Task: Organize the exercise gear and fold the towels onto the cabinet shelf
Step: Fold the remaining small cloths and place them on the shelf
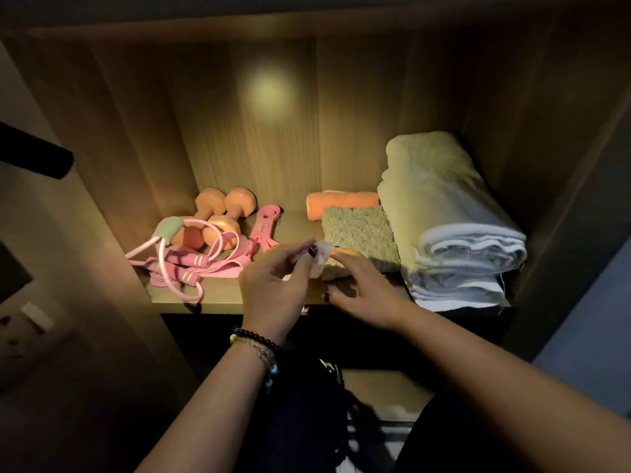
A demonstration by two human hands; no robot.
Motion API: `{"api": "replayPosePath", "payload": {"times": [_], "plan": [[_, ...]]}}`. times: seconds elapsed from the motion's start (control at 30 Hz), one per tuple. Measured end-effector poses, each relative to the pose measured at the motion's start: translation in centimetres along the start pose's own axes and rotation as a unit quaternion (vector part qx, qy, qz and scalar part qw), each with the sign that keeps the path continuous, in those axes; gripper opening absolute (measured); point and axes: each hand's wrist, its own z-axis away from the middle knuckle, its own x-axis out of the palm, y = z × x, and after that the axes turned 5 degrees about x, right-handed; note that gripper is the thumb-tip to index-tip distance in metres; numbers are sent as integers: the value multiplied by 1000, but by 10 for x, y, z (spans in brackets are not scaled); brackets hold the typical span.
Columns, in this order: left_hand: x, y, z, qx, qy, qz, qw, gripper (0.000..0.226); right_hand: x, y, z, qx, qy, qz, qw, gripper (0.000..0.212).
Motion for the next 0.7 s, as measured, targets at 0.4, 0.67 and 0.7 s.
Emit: {"api": "replayPosePath", "payload": {"times": [0.4, 0.67, 0.7], "plan": [[-8, 43, -6, -20, 35, 112, 993, 19, -34, -25, 53, 84, 115, -344, 928, 15], [-19, 12, -9, -391, 134, 309, 857, 11, -49, 6, 90, 79, 90, -80, 990, 11], [-20, 8, -8, -395, 123, 305, 858, 10, -49, 8, 93, 81, 96, -63, 990, 12]]}}
